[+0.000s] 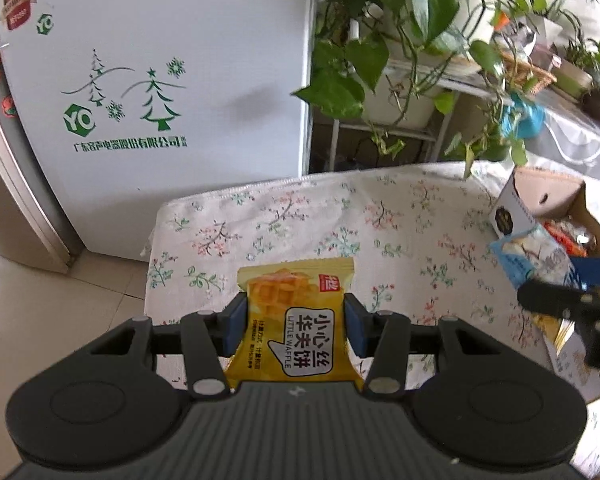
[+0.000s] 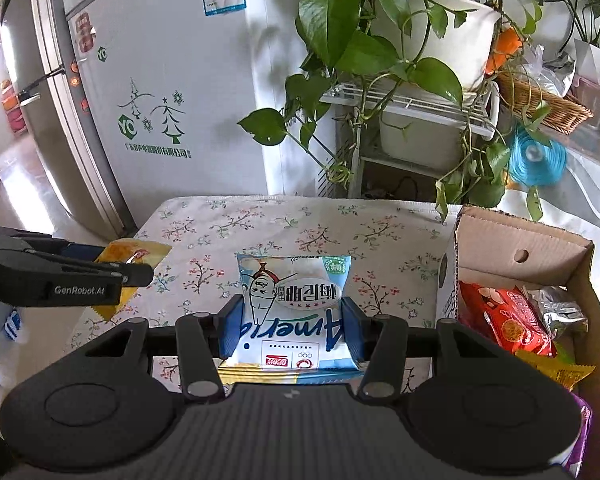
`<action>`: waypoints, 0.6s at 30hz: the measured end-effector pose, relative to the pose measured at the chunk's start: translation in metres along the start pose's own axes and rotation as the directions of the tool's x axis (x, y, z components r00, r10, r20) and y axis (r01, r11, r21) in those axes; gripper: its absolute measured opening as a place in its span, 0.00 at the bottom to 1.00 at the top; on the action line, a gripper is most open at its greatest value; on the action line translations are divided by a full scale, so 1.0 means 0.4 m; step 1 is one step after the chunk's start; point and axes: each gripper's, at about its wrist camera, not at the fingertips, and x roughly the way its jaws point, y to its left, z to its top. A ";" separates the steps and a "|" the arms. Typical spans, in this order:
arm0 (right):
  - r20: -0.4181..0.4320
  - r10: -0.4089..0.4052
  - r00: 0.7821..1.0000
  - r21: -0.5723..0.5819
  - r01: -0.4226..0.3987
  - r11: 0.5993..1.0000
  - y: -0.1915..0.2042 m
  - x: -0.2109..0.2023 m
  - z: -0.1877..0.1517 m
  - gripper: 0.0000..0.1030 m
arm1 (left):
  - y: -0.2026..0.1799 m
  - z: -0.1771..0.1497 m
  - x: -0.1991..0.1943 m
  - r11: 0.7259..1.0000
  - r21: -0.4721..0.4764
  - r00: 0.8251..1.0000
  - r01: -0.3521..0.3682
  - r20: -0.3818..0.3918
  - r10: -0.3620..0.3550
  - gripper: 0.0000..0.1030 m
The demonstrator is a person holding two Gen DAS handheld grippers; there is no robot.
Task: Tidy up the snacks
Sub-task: 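Carry the yellow and white bags over the cardboard box with both grippers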
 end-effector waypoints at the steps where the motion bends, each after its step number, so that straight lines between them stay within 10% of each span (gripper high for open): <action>1: 0.004 0.002 1.000 -0.001 -0.002 1.000 0.000 -0.002 0.001 0.55 | -0.001 0.003 -0.001 1.000 -0.006 1.000 -0.001 0.004 0.001 0.47; 18: 0.080 0.000 0.997 0.055 -0.005 0.998 -0.065 -0.083 0.023 0.55 | -0.096 0.015 -0.015 0.996 -0.035 0.996 0.082 0.035 -0.081 0.47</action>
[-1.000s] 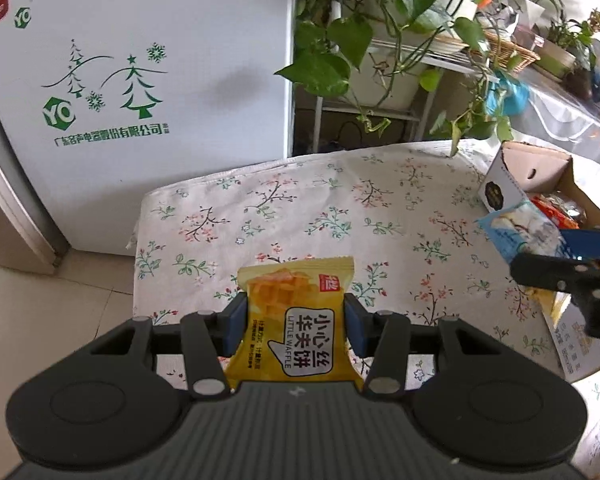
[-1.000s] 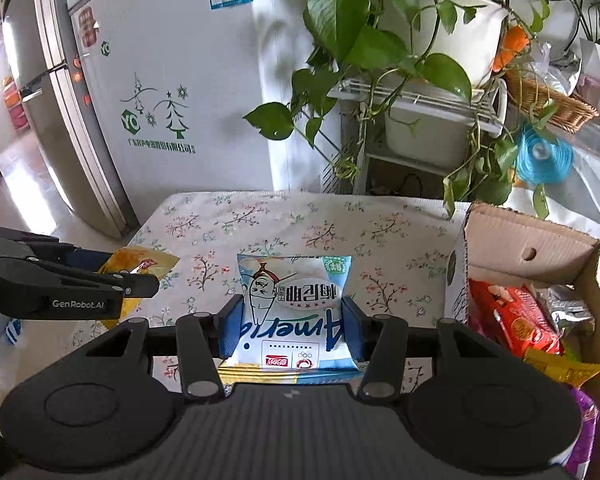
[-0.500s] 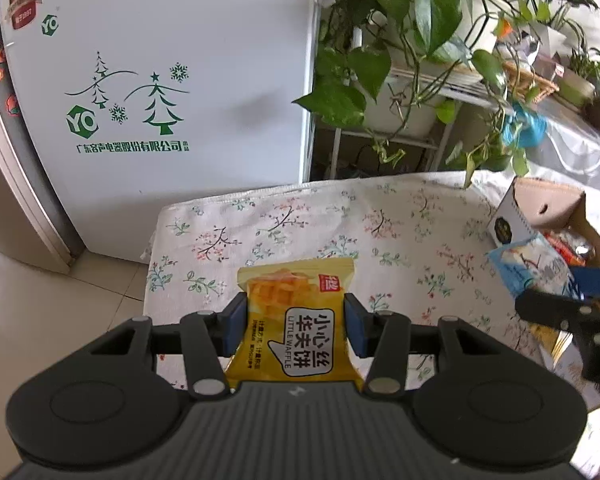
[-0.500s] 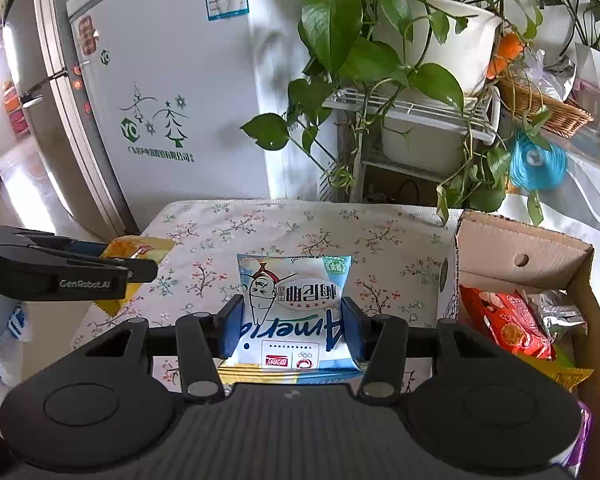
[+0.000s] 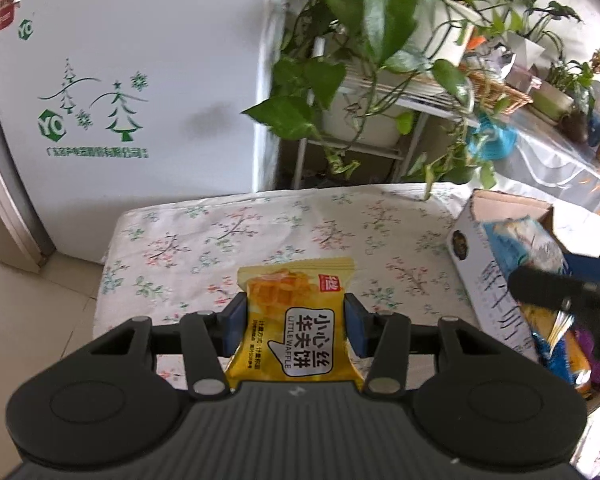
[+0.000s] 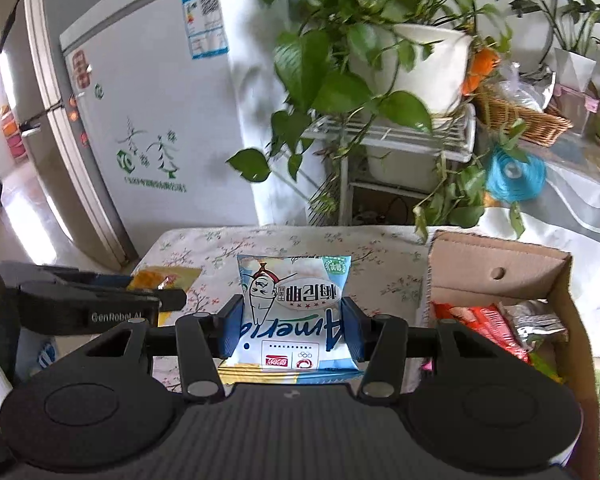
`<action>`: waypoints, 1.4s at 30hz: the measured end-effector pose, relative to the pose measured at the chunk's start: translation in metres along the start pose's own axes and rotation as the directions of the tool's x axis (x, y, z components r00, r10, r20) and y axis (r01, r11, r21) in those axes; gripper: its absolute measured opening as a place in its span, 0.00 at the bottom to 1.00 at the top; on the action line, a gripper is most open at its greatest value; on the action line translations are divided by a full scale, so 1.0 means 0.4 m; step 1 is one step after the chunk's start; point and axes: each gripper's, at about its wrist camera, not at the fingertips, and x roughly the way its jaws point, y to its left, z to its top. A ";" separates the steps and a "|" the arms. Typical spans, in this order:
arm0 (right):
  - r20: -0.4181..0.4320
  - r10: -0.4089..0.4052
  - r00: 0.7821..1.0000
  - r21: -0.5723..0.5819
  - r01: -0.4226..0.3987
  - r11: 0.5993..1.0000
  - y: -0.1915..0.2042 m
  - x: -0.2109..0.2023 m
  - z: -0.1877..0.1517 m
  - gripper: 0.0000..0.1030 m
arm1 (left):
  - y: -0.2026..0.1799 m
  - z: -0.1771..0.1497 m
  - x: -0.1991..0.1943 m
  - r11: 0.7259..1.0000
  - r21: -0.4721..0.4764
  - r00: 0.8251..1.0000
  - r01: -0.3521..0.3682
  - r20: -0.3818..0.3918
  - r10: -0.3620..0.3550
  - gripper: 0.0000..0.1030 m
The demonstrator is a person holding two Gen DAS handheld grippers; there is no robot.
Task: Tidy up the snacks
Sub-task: 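Carry the yellow and white bags over the cardboard box with both grippers, then open both grippers to drop the bags into the box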
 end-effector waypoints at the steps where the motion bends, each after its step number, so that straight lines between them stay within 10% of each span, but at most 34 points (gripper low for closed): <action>1: 0.008 -0.001 1.000 0.011 0.001 1.000 -0.011 -0.010 0.004 0.55 | -0.008 -0.001 -0.003 1.000 0.001 1.000 0.010 0.003 -0.010 0.47; 17: 0.127 -0.104 0.986 0.217 0.074 0.973 -0.239 -0.142 0.059 0.55 | -0.179 -0.018 -0.034 0.986 0.000 0.985 0.165 0.046 -0.165 0.48; 42: -0.008 -0.185 0.983 0.573 0.156 0.805 -0.449 -0.120 -0.018 0.56 | -0.518 -0.027 0.032 0.949 0.082 0.953 0.304 -0.035 -0.302 0.49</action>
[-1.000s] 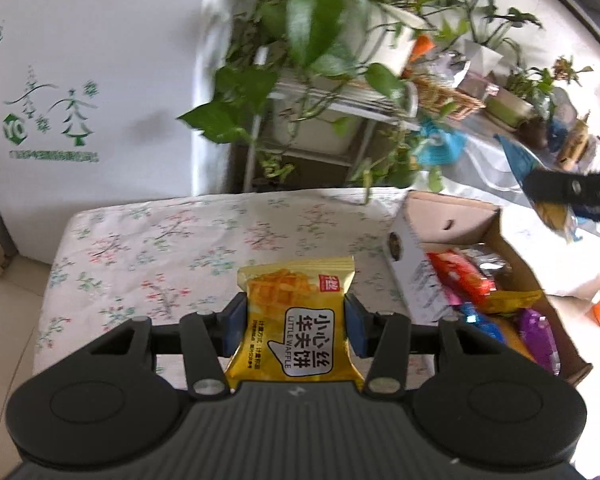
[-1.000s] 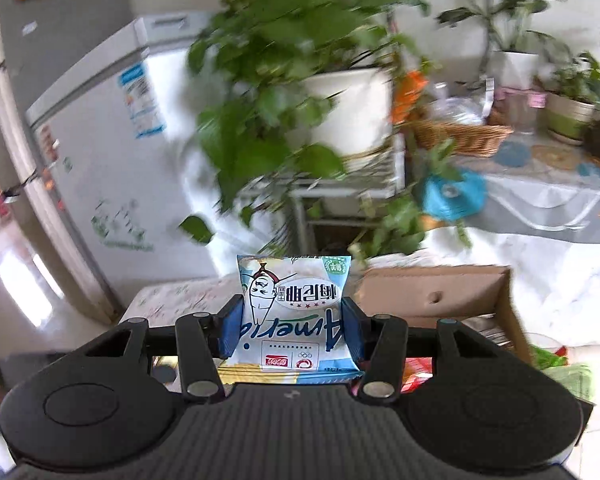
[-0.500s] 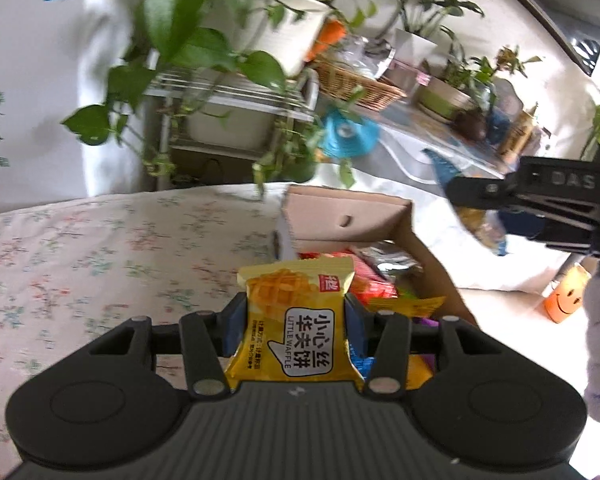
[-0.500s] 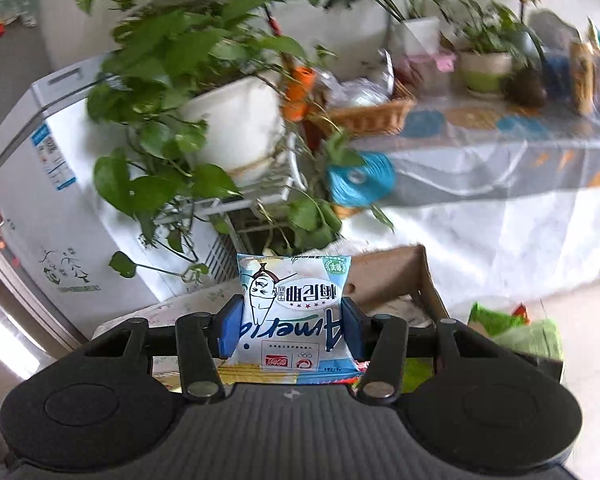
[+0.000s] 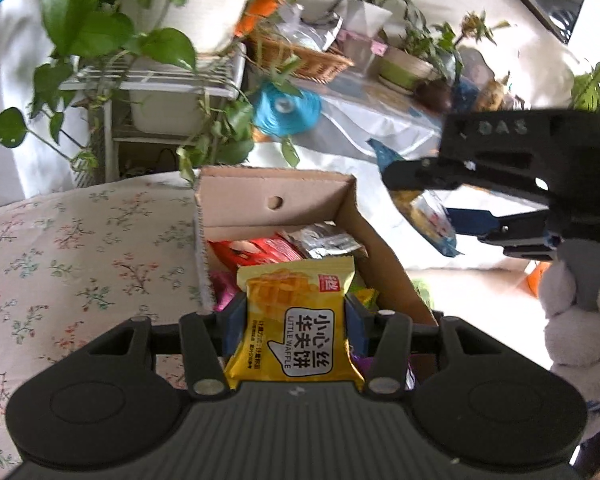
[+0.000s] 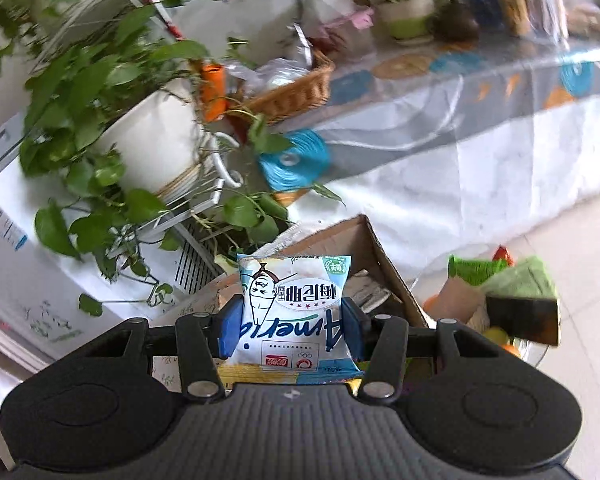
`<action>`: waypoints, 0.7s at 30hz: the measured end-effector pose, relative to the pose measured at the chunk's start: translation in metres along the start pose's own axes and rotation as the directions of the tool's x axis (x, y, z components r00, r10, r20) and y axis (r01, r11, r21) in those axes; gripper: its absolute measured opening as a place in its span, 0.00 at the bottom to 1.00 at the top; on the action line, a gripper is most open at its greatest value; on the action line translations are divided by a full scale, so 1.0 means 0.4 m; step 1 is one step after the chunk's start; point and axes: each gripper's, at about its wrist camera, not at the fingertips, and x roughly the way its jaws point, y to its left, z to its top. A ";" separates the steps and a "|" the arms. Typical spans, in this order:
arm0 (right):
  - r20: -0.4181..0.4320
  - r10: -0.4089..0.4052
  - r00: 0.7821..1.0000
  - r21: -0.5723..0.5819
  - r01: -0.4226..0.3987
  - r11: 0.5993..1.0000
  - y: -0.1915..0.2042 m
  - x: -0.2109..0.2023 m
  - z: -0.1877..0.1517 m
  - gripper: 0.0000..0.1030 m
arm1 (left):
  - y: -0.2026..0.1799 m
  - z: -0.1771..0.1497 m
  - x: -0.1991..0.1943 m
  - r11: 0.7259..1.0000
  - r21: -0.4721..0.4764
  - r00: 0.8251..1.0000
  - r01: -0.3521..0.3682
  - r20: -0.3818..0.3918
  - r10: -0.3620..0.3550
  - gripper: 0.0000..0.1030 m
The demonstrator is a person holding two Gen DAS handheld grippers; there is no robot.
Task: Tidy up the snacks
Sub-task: 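Open both grippers to drop the bags into the box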
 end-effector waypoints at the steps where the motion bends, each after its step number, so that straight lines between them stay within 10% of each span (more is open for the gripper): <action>1: -0.001 -0.007 1.000 0.005 0.007 1.000 -0.002 0.002 -0.002 0.57 | -0.008 0.000 0.006 1.000 0.006 1.000 -0.004 -0.001 0.004 0.51; 9: 0.009 -0.016 1.000 0.014 0.016 1.000 -0.005 -0.004 -0.007 0.78 | -0.045 -0.016 0.003 0.993 0.054 0.995 -0.102 -0.018 0.103 0.89; 21: 0.020 -0.078 0.997 -0.128 0.079 0.989 0.036 -0.027 -0.027 0.90 | -0.045 -0.033 -0.031 0.978 0.047 0.976 -0.201 -0.078 0.204 0.93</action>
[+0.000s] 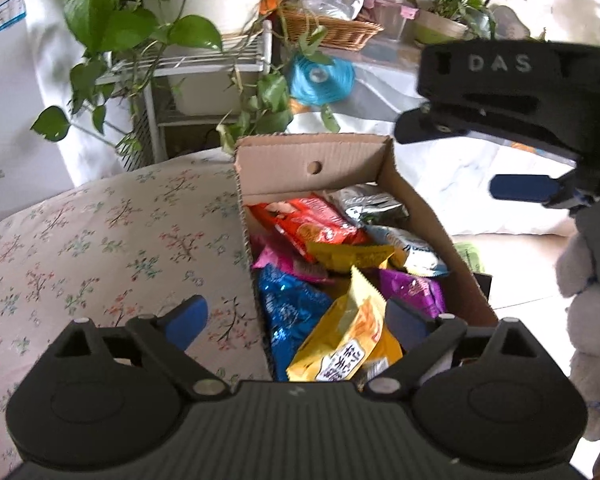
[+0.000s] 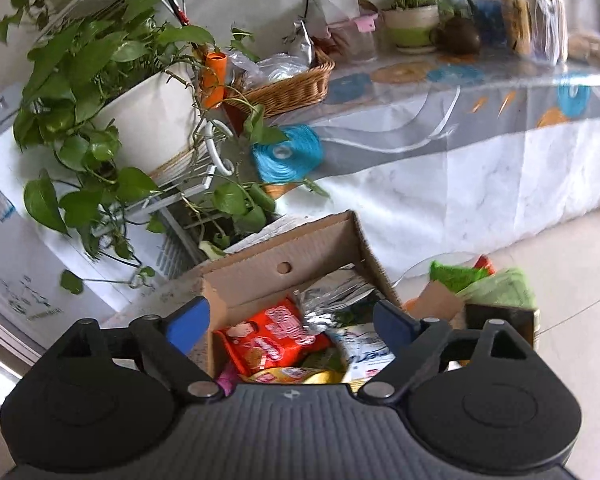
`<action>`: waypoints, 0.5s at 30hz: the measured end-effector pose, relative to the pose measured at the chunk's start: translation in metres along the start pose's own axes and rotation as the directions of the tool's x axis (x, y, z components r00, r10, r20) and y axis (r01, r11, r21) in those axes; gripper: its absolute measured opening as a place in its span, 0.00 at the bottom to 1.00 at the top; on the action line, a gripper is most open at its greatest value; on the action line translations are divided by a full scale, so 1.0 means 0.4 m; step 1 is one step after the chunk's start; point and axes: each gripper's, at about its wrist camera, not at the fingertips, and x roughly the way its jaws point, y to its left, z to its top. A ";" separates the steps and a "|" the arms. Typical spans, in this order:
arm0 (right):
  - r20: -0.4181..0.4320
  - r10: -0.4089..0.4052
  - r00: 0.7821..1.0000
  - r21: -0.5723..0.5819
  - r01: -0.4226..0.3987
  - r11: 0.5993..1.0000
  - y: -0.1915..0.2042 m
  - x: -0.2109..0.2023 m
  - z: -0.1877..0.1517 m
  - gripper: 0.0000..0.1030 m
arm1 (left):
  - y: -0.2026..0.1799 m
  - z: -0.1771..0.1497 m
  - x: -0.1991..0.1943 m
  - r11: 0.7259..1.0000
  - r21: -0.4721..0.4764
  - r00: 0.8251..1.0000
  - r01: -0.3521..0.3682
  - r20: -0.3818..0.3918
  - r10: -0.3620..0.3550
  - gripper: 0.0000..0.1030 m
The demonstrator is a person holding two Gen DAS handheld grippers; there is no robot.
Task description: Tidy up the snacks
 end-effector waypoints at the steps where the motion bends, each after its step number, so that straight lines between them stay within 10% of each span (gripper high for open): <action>1: 0.003 -0.010 1.000 -0.003 0.010 1.000 -0.001 -0.005 -0.003 0.91 | 0.001 -0.003 -0.004 1.000 -0.002 1.000 -0.003 -0.002 0.003 0.93; 15: 0.031 -0.170 0.985 -0.102 0.173 0.980 -0.016 -0.062 -0.051 0.96 | 0.051 -0.018 -0.050 0.996 -0.066 0.997 -0.068 -0.028 0.066 0.94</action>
